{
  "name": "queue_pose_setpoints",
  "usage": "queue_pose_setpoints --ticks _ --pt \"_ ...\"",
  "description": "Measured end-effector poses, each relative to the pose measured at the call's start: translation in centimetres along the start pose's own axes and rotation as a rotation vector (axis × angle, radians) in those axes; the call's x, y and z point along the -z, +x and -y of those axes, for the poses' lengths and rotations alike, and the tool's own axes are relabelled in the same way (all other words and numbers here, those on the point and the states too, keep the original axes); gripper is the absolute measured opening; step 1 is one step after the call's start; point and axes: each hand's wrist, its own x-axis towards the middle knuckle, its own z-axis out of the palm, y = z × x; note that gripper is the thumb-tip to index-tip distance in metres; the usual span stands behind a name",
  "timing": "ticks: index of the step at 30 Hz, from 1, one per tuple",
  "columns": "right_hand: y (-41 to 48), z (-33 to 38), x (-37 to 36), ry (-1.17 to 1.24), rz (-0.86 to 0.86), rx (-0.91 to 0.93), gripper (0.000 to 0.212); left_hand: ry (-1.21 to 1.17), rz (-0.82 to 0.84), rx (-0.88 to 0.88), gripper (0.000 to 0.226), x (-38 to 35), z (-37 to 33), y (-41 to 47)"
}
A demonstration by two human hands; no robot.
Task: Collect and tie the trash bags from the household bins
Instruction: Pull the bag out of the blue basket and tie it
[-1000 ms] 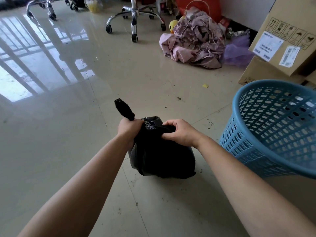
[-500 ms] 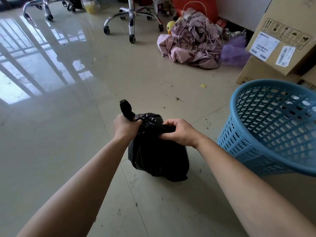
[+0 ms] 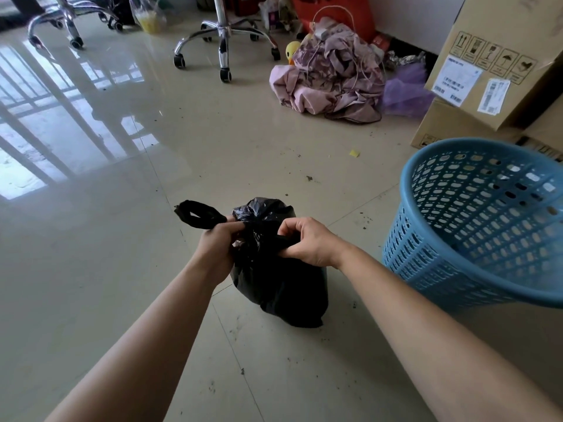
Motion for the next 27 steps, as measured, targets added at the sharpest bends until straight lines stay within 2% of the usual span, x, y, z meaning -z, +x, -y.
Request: queue_pose_setpoints --ticks 3,5,9,11,14,16,18,20,22,24,27 --pt "-0.1 -0.1 0.2 0.029 -0.006 0.008 0.027 -0.148 0.149 0.037 0.020 0.2 -0.4 0.0" --pt "-0.2 -0.1 0.4 0.056 -0.001 0.011 0.023 -0.105 0.186 0.008 0.015 0.1 -0.6 -0.1" --pt "-0.4 0.0 0.5 0.108 0.021 -0.029 0.020 -0.013 0.101 -0.057 0.034 -0.2 -0.4 0.4" --pt "-0.6 0.3 0.7 0.108 0.063 -0.084 0.024 -0.008 0.093 -0.081 0.035 -0.2 -0.4 0.6" --pt "-1.1 0.9 1.4 0.132 0.232 -0.199 0.028 0.036 0.033 -0.131 0.033 -0.4 -0.5 0.7" --pt "-1.3 1.4 1.7 0.140 0.250 -0.226 0.033 0.017 0.002 -0.146 0.031 -0.7 -0.5 0.5" --pt "-1.3 2.0 2.0 0.064 0.105 -0.196 0.033 0.022 -0.020 -0.164 0.031 -1.0 -0.5 0.4" --pt "-0.9 2.0 2.1 -0.039 -0.182 -0.127 0.032 0.015 -0.010 -0.174 0.034 -1.1 -0.4 0.4" --pt "-0.3 1.4 2.5 -0.029 -0.425 -0.047 0.026 -0.025 0.011 -0.166 0.038 -1.1 -0.3 0.2" --pt "0.0 1.3 2.7 0.021 -0.460 0.000 0.012 -0.030 0.034 -0.155 0.038 -0.9 -0.2 0.1" --pt "0.0 1.1 2.6 0.017 -0.318 -0.022 0.016 0.024 0.075 -0.149 0.033 -0.5 0.1 -0.1"
